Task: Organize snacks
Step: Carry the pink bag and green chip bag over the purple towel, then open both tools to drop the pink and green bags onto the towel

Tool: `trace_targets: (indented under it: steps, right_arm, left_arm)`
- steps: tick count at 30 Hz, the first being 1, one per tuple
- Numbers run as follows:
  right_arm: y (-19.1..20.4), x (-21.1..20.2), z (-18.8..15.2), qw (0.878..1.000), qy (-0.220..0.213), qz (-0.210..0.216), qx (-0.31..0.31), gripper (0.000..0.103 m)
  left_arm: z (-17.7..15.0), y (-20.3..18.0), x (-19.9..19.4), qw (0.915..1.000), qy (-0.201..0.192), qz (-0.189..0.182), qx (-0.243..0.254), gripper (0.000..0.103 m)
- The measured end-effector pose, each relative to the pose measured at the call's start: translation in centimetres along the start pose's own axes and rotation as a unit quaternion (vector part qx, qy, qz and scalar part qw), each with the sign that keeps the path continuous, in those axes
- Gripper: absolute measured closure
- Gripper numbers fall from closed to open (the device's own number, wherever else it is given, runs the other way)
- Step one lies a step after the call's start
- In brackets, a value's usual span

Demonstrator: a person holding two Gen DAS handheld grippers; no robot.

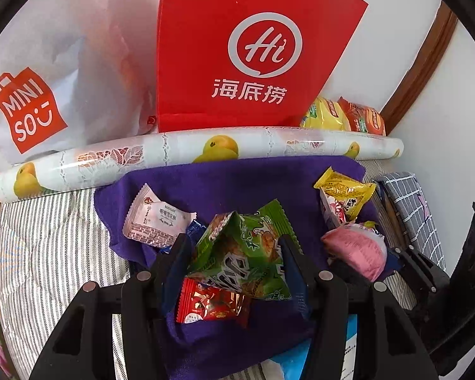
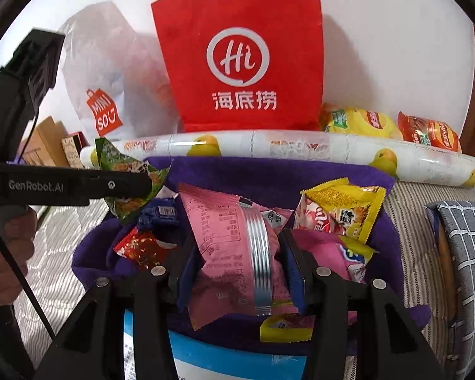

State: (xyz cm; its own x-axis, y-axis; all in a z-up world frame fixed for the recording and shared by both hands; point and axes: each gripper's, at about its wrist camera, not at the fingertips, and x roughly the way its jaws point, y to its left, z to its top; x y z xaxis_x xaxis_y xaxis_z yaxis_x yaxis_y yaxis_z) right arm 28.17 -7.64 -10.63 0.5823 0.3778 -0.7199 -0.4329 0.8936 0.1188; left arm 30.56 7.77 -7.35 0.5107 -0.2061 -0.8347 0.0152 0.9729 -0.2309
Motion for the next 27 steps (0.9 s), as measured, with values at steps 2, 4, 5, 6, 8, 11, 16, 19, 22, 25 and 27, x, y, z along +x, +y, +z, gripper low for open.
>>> trace_targets:
  steps: [2,4,5,6,8,11,16,19,22,25,27]
  right_arm:
    - [0.2,0.0,0.0,1.0,0.001,-0.003,-0.006,0.054]
    - [0.3,0.1,-0.1,1.0,0.0,-0.009,-0.009,0.054]
    - [0.5,0.1,-0.1,1.0,0.002,-0.013,-0.013,0.054]
    - [0.6,0.2,-0.1,1.0,0.003,-0.014,-0.016,0.054]
    - [0.8,0.3,-0.2,1.0,0.006,-0.015,-0.025,0.054]
    - [1.3,0.4,-0.3,0.999,0.008,-0.025,-0.039,0.054]
    - [2.0,0.9,-0.5,0.997,0.021,-0.042,-0.06,0.052]
    - [2.1,1.0,-0.5,0.997,0.022,-0.048,-0.064,0.052]
    - [2.1,1.1,-0.4,0.996,0.025,-0.047,-0.064,0.051]
    - [2.0,1.2,-0.3,0.997,0.029,-0.047,-0.062,0.049]
    - [1.9,1.1,-0.2,0.997,0.03,-0.044,-0.062,0.048]
  left_arm:
    - [0.0,0.0,0.0,1.0,0.0,-0.001,0.0,0.049]
    - [0.0,0.0,0.0,1.0,0.001,-0.001,-0.001,0.049]
    - [0.0,0.0,0.0,1.0,0.002,-0.002,-0.001,0.049]
    - [0.0,0.0,0.0,1.0,0.003,-0.001,0.0,0.049]
    - [0.0,0.1,0.1,1.0,0.004,-0.001,-0.001,0.049]
    - [0.0,0.2,0.1,1.0,0.005,0.0,-0.003,0.048]
    - [0.1,0.4,0.0,1.0,0.005,0.001,-0.005,0.048]
    - [0.1,0.5,-0.1,1.0,0.006,0.001,-0.006,0.048]
    - [0.1,0.5,-0.1,1.0,0.007,0.001,-0.007,0.048]
    - [0.1,0.5,-0.1,0.9999,0.008,0.002,-0.005,0.048]
    - [0.0,0.5,-0.1,0.9999,0.008,0.002,-0.005,0.048]
